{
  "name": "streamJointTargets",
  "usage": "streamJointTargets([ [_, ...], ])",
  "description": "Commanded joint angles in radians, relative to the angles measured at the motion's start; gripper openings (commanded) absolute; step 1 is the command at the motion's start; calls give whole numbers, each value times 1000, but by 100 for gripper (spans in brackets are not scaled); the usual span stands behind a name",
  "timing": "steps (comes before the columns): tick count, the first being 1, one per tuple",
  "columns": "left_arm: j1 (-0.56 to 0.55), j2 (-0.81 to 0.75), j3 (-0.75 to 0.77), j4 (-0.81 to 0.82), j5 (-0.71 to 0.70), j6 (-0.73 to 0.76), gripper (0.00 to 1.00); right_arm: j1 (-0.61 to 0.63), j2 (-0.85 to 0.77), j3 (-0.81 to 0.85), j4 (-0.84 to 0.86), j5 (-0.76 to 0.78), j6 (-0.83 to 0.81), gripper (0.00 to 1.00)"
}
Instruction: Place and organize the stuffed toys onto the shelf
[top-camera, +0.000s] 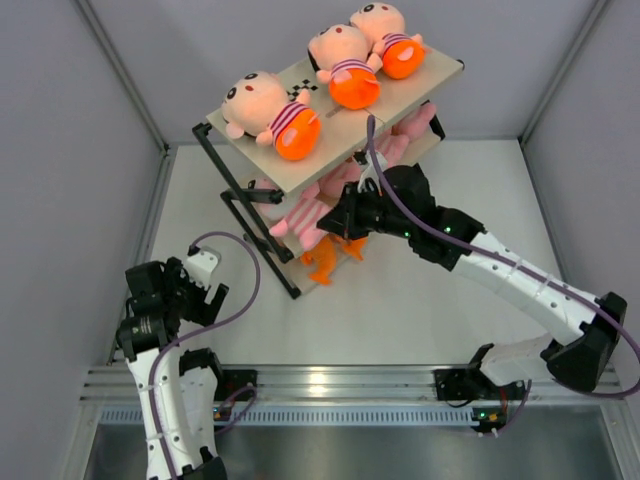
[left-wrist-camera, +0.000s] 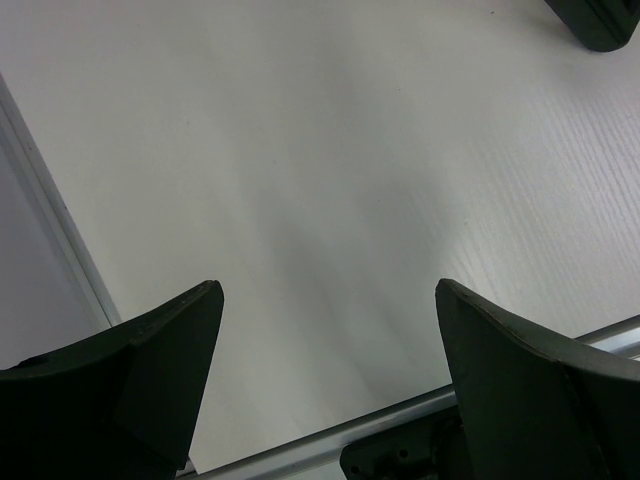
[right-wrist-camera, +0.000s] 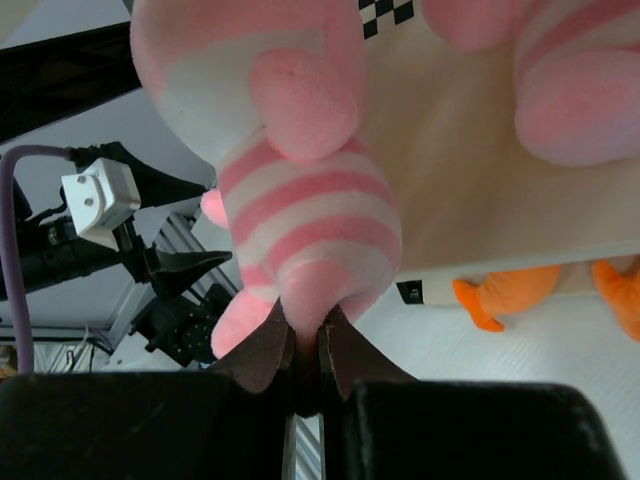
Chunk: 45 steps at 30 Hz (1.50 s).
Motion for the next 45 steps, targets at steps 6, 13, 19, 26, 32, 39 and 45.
streamJointTargets([
  [6, -1, -1, -1, 42, 27, -6, 93, -20, 114, 126, 82, 2, 5, 0],
  [13, 0, 13, 31, 44, 19, -26, 94, -57, 102, 71, 122, 20, 25, 42],
  [19, -1, 51, 71, 45, -14, -48, 95, -78, 48, 25, 122, 29, 19, 62],
  [26, -1, 194, 172, 100, -143, -183, 95, -98, -64, 37, -4, 89, -73, 75],
  [32, -1, 340, 252, 200, -257, -289, 98, -182, -162, 19, -207, 88, -193, 84],
  [39, -1, 387, 350, 203, -159, -335, 98, -493, -251, -169, -324, 79, -288, 97],
  [45, -1, 369, 386, 202, -139, -330, 98, -834, -276, -302, -211, 29, -245, 98],
])
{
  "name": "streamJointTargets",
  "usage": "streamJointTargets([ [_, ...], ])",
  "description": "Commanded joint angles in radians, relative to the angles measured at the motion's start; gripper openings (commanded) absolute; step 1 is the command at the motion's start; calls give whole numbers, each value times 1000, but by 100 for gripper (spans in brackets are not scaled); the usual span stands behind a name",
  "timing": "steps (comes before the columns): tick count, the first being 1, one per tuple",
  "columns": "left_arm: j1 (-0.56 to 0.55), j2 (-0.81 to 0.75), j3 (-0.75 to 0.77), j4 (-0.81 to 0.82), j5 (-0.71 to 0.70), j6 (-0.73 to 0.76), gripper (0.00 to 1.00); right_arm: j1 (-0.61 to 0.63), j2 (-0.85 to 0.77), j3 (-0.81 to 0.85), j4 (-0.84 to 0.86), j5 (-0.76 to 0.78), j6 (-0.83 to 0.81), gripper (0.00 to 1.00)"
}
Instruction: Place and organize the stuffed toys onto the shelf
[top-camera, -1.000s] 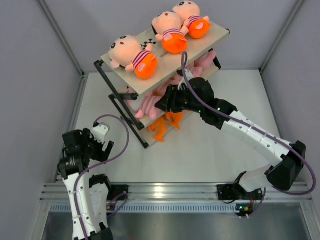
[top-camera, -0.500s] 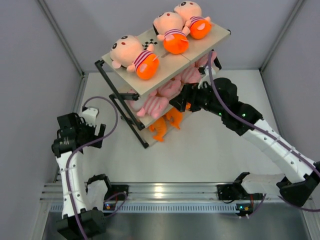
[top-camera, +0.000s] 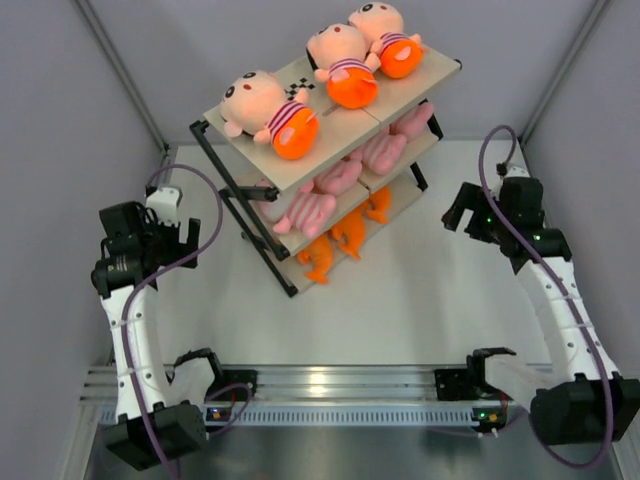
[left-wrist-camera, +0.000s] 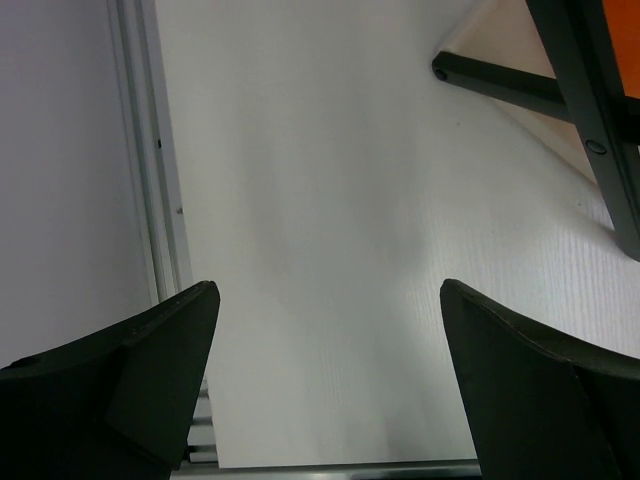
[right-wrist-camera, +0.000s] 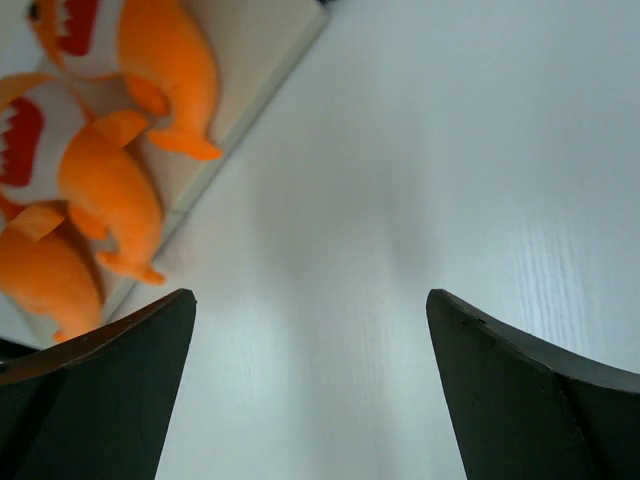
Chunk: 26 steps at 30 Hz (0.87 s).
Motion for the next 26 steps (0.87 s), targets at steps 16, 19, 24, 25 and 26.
streamJointTargets([
  [16, -1, -100, -152, 56, 17, 14, 98, -277, -20, -153, 169, 167, 56, 99],
  [19, -1, -113, -163, 56, 14, 21, 98, -279, -20, -160, 182, 160, 56, 99],
  [24, -1, -121, -157, 55, 20, 18, 98, -279, -44, -191, 226, 119, 38, 99],
  [25, -1, -121, -157, 55, 22, 18, 98, -277, -54, -200, 238, 104, 38, 99],
  [26, -1, -121, -157, 55, 22, 18, 98, -277, -72, -215, 254, 95, 38, 99],
])
